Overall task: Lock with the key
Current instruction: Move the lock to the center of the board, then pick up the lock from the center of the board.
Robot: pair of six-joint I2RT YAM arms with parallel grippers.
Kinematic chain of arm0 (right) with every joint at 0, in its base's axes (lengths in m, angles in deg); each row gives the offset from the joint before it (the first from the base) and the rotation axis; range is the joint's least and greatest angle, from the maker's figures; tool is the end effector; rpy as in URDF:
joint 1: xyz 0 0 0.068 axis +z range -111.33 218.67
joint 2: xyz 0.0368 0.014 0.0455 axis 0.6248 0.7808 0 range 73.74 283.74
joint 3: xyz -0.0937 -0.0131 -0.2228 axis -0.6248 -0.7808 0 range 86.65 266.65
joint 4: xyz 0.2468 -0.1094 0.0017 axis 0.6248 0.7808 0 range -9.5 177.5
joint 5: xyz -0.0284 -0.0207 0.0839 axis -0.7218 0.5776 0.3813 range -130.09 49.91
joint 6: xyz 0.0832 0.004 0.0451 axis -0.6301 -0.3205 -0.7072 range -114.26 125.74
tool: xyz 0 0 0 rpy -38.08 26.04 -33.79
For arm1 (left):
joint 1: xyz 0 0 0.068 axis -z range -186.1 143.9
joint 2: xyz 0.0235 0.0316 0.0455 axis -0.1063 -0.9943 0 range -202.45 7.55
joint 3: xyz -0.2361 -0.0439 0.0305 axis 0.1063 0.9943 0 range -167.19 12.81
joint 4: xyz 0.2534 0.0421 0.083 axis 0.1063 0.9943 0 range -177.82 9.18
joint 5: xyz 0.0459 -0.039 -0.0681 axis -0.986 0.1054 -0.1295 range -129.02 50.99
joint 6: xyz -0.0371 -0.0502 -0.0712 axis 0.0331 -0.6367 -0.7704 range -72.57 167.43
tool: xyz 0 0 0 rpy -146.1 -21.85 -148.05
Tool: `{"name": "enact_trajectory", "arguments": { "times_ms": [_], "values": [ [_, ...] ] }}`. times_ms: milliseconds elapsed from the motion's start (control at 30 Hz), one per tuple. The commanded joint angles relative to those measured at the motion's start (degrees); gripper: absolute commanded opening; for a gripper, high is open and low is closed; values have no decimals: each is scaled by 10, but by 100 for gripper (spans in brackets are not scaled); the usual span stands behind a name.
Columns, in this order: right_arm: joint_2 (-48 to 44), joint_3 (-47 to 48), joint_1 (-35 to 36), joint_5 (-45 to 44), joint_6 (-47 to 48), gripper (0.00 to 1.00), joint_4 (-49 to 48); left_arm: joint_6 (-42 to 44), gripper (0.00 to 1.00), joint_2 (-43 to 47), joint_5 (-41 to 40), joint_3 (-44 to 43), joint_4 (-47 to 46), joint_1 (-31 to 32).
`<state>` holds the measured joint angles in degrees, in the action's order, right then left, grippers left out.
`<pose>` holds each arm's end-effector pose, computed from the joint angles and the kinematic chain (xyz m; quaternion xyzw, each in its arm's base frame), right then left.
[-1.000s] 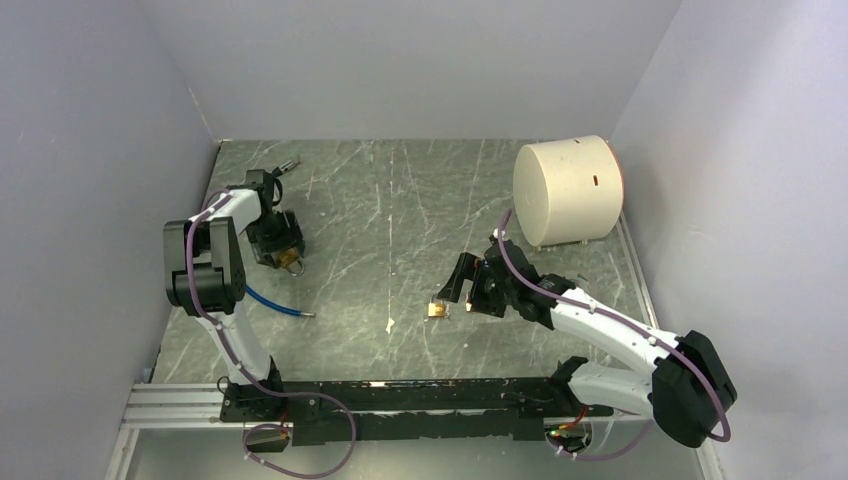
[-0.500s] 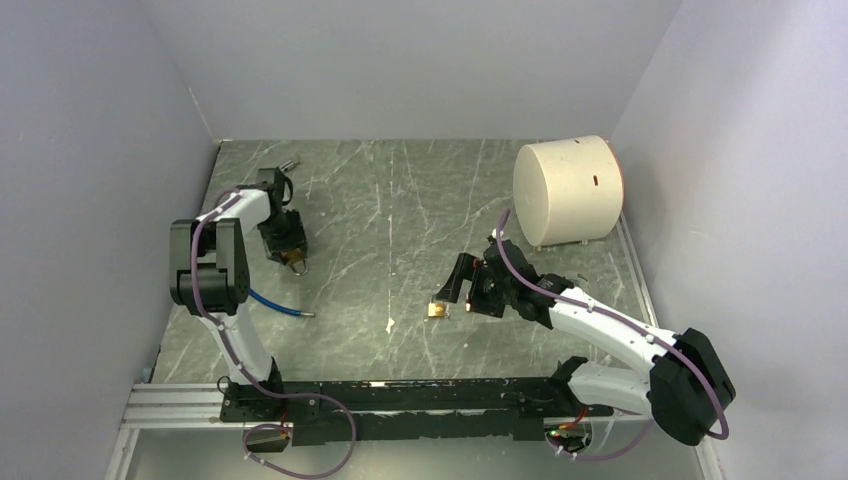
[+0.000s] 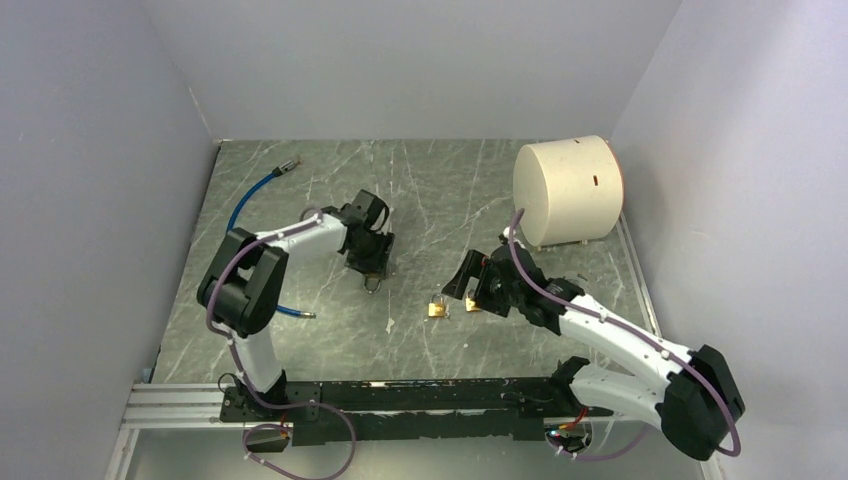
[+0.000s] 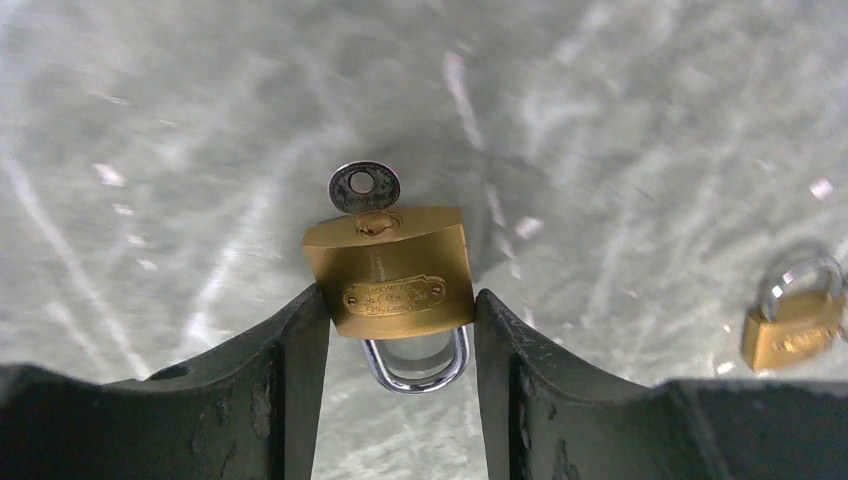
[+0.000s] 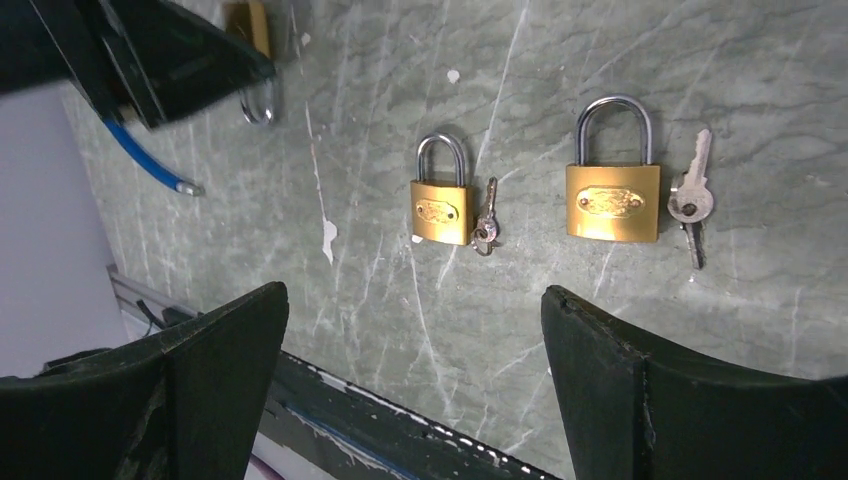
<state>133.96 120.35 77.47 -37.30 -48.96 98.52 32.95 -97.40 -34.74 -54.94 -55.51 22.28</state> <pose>0.2098 0.1740 0.1432 0.1182 0.9146 0.2967 0.2482 0.3263 -0.1835 0.0827 0.1256 0.9753 -0.0991 0.1520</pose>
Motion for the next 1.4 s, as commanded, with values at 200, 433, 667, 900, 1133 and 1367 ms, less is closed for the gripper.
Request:
{"name": "enact_trajectory", "arguments": {
  "times_ms": [200, 433, 667, 900, 1133, 1367],
  "values": [
    [-79, -27, -3, -62, -33, 99, 8, -5, 67, 74, 28, 124, -42, 61],
    [-38, -20, -3, -32, -30, 98, -3, -56, 77, 136, -9, 141, -20, 60],
    [-18, -19, -3, -31, -27, 98, -15, -161, 70, 231, 116, 202, -38, 61],
    [12, -19, -4, -5, -30, 97, -38, -243, 76, 316, 205, 274, -145, 63],
    [23, 2, -3, -16, -25, 96, -20, -291, 73, 244, 219, 274, -224, 73],
    [6, -10, -3, -18, -41, 97, -24, -296, 74, 207, 149, 252, -231, 82]
  ]
}}
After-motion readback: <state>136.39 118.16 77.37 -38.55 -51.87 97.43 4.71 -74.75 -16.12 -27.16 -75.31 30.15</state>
